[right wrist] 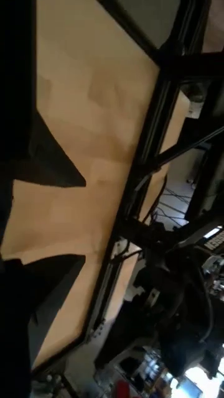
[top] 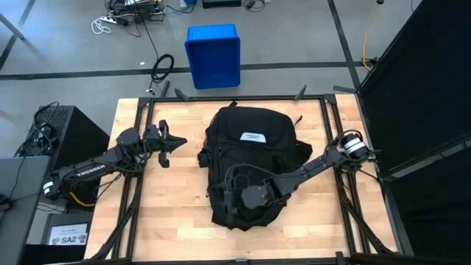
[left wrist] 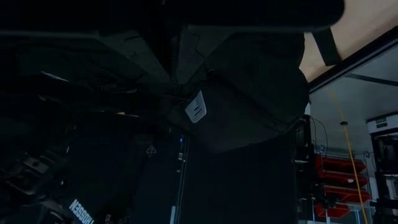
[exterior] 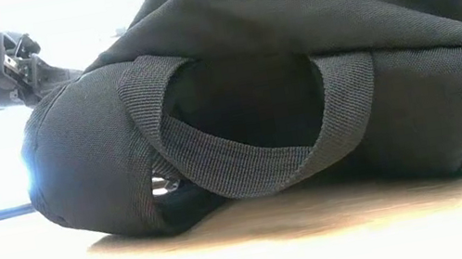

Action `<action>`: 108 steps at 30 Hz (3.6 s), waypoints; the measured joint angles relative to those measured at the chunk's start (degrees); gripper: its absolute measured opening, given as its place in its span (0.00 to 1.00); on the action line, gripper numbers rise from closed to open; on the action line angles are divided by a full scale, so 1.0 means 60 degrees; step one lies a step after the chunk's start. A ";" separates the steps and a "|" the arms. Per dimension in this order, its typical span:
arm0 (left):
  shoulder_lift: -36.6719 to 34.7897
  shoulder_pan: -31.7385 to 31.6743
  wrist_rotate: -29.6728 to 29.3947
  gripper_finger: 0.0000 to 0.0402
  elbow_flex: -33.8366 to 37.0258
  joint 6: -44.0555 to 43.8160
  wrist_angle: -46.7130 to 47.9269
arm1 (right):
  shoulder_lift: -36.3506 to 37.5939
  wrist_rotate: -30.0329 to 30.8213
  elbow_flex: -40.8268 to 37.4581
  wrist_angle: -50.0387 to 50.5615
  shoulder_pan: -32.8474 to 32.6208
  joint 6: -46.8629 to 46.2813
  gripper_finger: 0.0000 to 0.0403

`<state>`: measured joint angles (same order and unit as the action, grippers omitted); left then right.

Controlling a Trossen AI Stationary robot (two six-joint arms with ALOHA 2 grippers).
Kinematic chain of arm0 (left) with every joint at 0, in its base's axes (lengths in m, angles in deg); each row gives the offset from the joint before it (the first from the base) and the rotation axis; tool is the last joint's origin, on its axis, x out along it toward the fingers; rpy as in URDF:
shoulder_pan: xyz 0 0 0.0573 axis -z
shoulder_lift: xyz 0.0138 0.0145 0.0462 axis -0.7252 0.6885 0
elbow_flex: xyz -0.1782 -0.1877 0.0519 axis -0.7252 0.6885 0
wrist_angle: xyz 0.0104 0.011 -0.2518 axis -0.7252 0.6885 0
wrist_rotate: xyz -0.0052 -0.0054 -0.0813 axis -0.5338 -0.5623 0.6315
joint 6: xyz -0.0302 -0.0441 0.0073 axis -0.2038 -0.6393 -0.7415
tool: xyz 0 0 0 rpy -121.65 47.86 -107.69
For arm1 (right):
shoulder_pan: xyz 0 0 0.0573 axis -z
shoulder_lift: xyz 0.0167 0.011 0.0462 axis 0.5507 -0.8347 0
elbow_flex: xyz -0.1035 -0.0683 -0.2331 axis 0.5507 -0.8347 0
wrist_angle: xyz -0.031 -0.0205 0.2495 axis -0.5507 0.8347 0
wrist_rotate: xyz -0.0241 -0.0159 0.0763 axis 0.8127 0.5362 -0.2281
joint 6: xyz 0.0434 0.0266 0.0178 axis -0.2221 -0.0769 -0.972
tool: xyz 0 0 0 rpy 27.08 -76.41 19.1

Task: Unpack backpack
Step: Open the black backpack

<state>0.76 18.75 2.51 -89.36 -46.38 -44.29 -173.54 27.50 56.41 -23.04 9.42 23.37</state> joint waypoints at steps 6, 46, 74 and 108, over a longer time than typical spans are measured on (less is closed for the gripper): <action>-0.0003 0.0003 0.0004 0.00 0.0000 0.0000 -0.0011 | -0.0007 0.0043 -0.0072 0.0557 -0.0208 -0.1437 0.57; 0.0001 -0.0001 0.0003 0.00 0.0001 0.0000 -0.0173 | 0.0018 0.0423 0.0724 0.8233 0.0331 -0.7614 0.37; 0.0548 0.0795 0.1019 0.00 -0.0003 -0.1778 -0.0250 | 0.0018 0.0443 0.1065 0.8013 0.0468 -0.7600 0.23; 0.4300 0.3419 -0.1851 0.00 -0.0651 0.0047 -0.2040 | 0.0017 -0.0016 0.3560 0.5279 0.0060 -0.2984 0.23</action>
<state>26.56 39.26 -8.59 -93.26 -46.10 -56.53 -173.44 27.41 77.77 8.64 9.78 5.47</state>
